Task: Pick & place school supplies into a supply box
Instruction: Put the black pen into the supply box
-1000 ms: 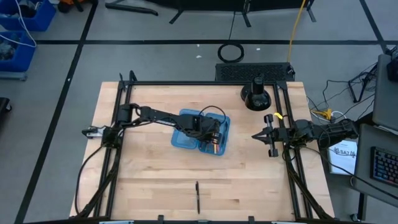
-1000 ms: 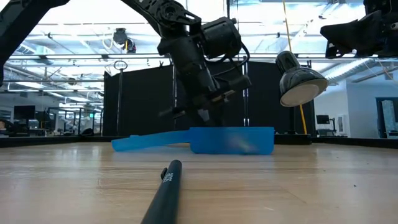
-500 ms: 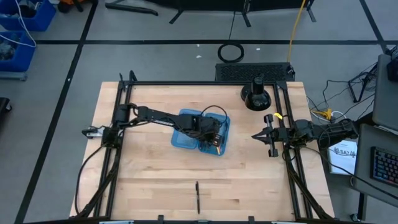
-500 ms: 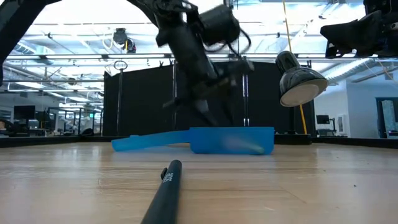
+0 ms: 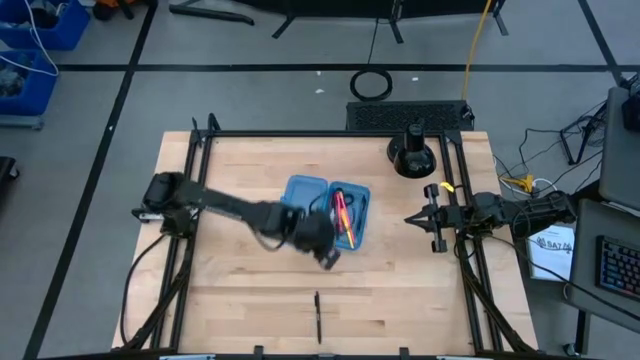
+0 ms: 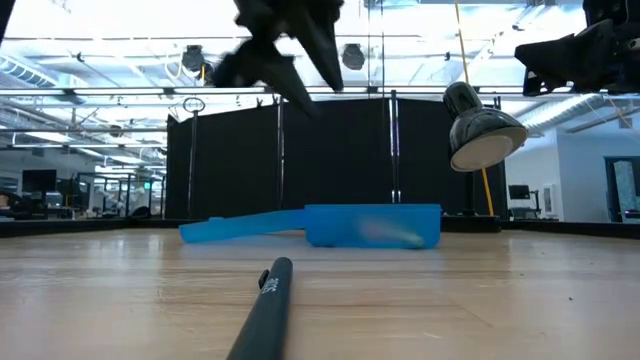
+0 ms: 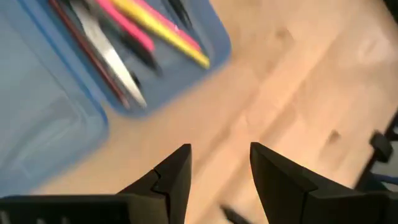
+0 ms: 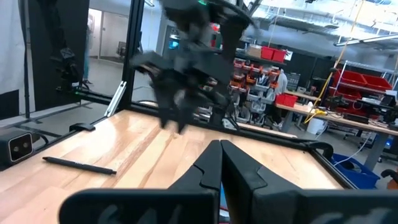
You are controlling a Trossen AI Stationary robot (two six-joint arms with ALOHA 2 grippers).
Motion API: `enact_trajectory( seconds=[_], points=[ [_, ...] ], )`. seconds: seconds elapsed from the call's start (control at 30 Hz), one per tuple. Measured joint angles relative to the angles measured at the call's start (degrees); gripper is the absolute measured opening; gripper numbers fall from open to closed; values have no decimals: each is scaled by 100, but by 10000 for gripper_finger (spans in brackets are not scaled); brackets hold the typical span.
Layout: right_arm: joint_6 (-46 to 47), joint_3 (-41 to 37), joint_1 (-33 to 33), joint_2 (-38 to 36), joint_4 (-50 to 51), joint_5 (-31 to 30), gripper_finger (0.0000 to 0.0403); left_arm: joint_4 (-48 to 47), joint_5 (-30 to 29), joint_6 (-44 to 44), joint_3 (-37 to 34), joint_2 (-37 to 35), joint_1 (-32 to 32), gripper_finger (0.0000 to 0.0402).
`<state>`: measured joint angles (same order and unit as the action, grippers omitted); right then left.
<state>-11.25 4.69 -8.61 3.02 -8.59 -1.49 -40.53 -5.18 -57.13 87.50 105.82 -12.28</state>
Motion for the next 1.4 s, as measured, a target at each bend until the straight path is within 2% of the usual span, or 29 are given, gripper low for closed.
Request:
enact_trajectory(
  seconds=[0.27,0.4,0.47,0.67,0.87,1.07,1.2,1.4],
  points=[
    [63,0,0,29,23,-4,0,223,-973,-1940,-6,255,-1466,165],
    [202,0,1,63,-37,-1,0,450,-892,-3072,0,668,-1868,151],
    [202,-2,0,76,-2,1,0,753,-727,-3359,-4,924,-1976,140],
    [298,-2,-1,158,-28,-7,0,1068,-92,-3509,214,1534,-2026,109],
    [173,-4,1,191,-14,-19,0,1007,257,-3665,782,1893,-2052,106],
    [160,-4,1,198,-20,-53,0,89,807,-3597,1488,2427,-1937,106],
    [219,-4,1,204,-18,-296,0,-590,754,-3303,1968,2548,-1923,106],
    [267,-4,1,208,-16,-324,0,-1027,681,-3594,2256,2535,-1975,106]
  ],
)
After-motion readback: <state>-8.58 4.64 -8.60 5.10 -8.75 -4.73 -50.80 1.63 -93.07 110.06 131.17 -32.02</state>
